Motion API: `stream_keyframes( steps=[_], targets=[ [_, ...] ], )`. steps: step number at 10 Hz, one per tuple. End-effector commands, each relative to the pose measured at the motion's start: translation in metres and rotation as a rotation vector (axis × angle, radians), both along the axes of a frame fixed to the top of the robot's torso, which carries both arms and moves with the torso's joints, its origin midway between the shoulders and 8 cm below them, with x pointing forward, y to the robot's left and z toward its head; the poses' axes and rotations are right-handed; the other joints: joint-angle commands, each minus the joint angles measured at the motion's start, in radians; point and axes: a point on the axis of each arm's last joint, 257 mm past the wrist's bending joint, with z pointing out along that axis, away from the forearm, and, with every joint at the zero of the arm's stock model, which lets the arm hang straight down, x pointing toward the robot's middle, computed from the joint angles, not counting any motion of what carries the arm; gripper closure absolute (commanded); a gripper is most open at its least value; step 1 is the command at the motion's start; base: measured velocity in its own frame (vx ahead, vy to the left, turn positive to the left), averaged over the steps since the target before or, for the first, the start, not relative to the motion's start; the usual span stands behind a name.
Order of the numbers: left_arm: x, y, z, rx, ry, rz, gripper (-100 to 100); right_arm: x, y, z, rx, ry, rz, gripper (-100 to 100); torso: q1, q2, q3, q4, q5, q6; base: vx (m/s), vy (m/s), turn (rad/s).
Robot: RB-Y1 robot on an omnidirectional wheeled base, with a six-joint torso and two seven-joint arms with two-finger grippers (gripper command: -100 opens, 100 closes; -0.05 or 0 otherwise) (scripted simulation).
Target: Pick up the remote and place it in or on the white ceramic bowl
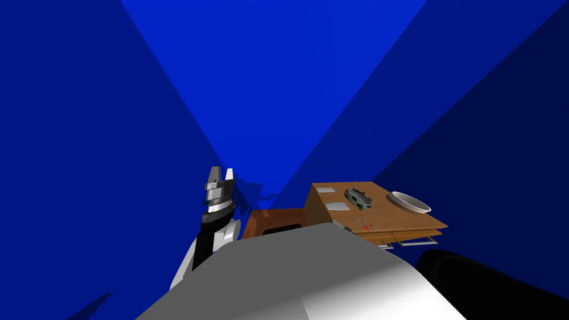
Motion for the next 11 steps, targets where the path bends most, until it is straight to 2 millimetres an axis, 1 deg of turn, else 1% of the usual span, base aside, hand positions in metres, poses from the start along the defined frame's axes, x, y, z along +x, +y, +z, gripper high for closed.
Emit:
stream_keyframes(
  steps=[1, 2, 3, 4, 5, 6, 7, 8, 9, 10, 11],
  targets=[
    [0.000, 0.000, 0.000, 0.000, 0.000, 0.000, 0, -0.004, -0.005, -0.011, -0.041, 0.031, 0.023, -100, 0.000, 0.000, 0.000, 0.000, 0.000, 0.000, -0.015, -0.028, 0.273],
    [0.000, 0.000, 0.000, 0.000, 0.000, 0.000, 0, -0.026, -0.016, -0.029, -0.102, 0.096, 0.047, -100, 0.000, -0.001, 0.000, 0.000, 0.000, 0.000, -0.013, -0.028, 0.363],
    [0.000, 0.000, 0.000, 0.000, 0.000, 0.000, 0, -0.027, -0.016, -0.031, -0.110, 0.098, 0.055, -100, 0.000, -0.001, -0.001, 0.000, 0.000, 0.000, -0.010, -0.026, 0.297],
    [0.000, 0.000, 0.000, 0.000, 0.000, 0.000, 0, -0.050, -0.029, -0.047, -0.172, 0.163, 0.081, -100, 0.000, -0.001, -0.001, 0.000, 0.000, 0.000, -0.013, -0.024, 0.398],
    [0.000, 0.000, 0.000, 0.000, 0.000, 0.000, 0, -0.051, -0.029, -0.049, -0.180, 0.166, 0.090, -100, 0.000, -0.001, -0.001, 0.000, 0.000, 0.000, -0.015, -0.029, 0.334],
    [0.000, 0.000, 0.000, 0.000, 0.000, 0.000, 0, -0.075, -0.045, -0.063, -0.242, 0.230, 0.116, -100, 0.000, -0.001, -0.001, 0.000, 0.000, 0.000, -0.015, -0.030, 0.396],
    [0.000, 0.000, 0.000, 0.000, 0.000, 0.000, 0, -0.076, -0.044, -0.064, -0.252, 0.232, 0.126, -100, -0.001, -0.001, -0.001, 0.000, 0.000, 0.000, -0.011, -0.028, 0.258],
    [0.000, 0.000, 0.000, 0.000, 0.000, 0.000, 0, -0.099, -0.062, -0.076, -0.313, 0.295, 0.153, -100, 0.000, -0.002, -0.001, 0.000, 0.000, 0.001, -0.009, -0.024, 0.355],
    [0.000, 0.000, 0.000, 0.000, 0.000, 0.000, 0, -0.101, -0.062, -0.078, -0.324, 0.298, 0.165, -100, 0.000, -0.002, -0.001, 0.000, 0.000, 0.000, -0.009, -0.025, 0.278],
    [0.000, 0.000, 0.000, 0.000, 0.000, 0.000, 0, -0.124, -0.081, -0.087, -0.385, 0.359, 0.193, -100, 0.000, -0.002, -0.001, 0.000, 0.000, 0.001, -0.013, -0.025, 0.323],
    [0.000, 0.000, 0.000, 0.000, 0.000, 0.000, 0, -0.126, -0.081, -0.089, -0.396, 0.362, 0.206, -100, 0.000, -0.002, -0.001, 0.000, 0.000, 0.000, -0.012, -0.024, 0.291]
  ],
)
